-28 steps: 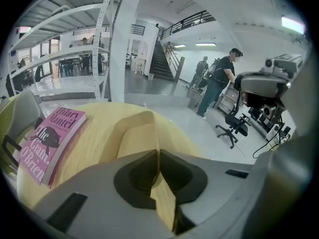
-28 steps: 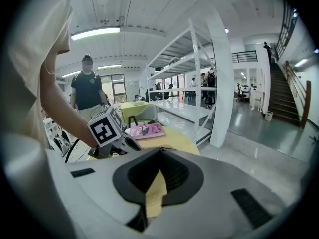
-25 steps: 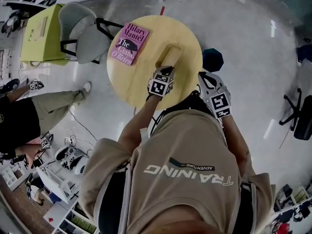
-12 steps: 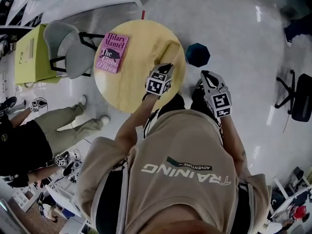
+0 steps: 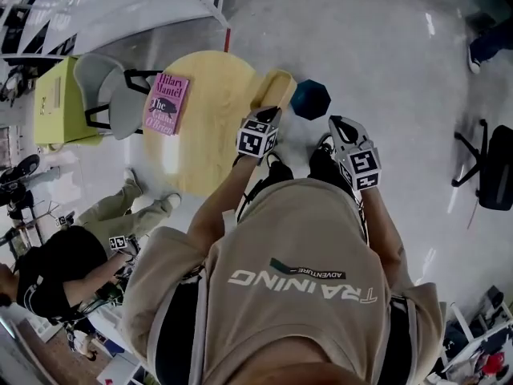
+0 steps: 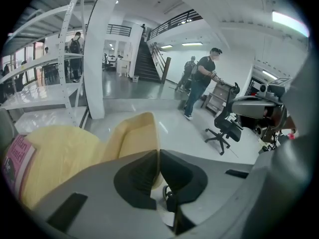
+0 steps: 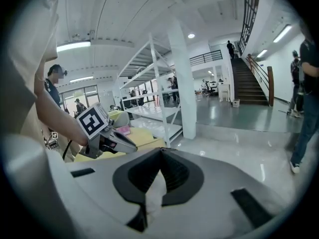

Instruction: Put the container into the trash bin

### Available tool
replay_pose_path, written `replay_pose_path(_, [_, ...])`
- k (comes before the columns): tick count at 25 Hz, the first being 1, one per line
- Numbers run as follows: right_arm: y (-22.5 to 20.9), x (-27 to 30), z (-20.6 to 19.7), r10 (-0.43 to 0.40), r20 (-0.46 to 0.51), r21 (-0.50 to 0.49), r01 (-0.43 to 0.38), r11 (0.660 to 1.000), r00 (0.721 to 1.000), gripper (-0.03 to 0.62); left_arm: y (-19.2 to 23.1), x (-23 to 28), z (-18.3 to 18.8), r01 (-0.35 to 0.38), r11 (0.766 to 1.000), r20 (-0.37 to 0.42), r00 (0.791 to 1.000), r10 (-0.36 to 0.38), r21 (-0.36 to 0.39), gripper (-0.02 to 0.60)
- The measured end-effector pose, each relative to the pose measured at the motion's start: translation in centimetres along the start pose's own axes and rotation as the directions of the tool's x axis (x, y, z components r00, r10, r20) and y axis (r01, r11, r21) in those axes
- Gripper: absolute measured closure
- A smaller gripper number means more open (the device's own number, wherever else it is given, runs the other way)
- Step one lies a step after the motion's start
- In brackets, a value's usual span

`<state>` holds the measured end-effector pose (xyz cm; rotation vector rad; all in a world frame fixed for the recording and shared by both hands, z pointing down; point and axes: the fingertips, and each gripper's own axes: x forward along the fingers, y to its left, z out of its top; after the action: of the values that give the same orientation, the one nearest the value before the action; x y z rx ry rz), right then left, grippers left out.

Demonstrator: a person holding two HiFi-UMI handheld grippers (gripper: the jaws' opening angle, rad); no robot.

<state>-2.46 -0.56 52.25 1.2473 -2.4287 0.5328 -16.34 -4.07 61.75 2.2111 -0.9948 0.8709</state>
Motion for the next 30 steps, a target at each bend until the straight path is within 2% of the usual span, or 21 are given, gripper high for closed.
replay_pose_path(6, [-6.0, -1.9, -1.7, 0.014, -0.018, 0.031, -0.014, 0.999, 1.000, 0.596, -4.0, 4.5, 3.4, -0.006, 1.000, -0.002, 1.000, 0.006, -0.001, 0.557])
replay_pose_path(14, [-9.5, -3.7, -3.9, 0.005, -0.057, 0.057, -0.002, 0.998, 0.998, 0.595, -7.8, 8.9, 5.0, 0.038, 0.999, -0.048, 0.998, -0.038, -0.003, 0.557])
replay_pose_path(19, [-10.4, -3.8, -5.2, -0.010, -0.087, 0.094, 0.018, 0.995, 0.996, 0.595, -7.0, 12.1, 3.7, 0.050, 0.999, -0.107, 0.993, -0.049, 0.006, 0.557])
replay_pose_path(22, [-10.7, -3.3, -7.1, 0.008, -0.134, 0.105, 0.006, 0.994, 0.991, 0.595, -6.2, 14.2, 2.0, 0.042, 0.999, -0.147, 0.988, -0.045, -0.024, 0.557])
replay_pose_path(27, [-10.8, -0.3, -9.6, 0.078, -0.207, 0.033, -0.073, 0.997, 0.975, 0.595, -4.4, 17.5, -0.3, 0.022, 0.997, -0.183, 0.983, -0.035, -0.077, 0.557])
replay_pose_path(30, [-10.7, 1.6, -12.3, 0.123, -0.259, 0.027, -0.120, 0.992, 0.958, 0.595, -3.8, 19.8, -2.1, 0.015, 0.995, -0.216, 0.976, -0.036, -0.099, 0.557])
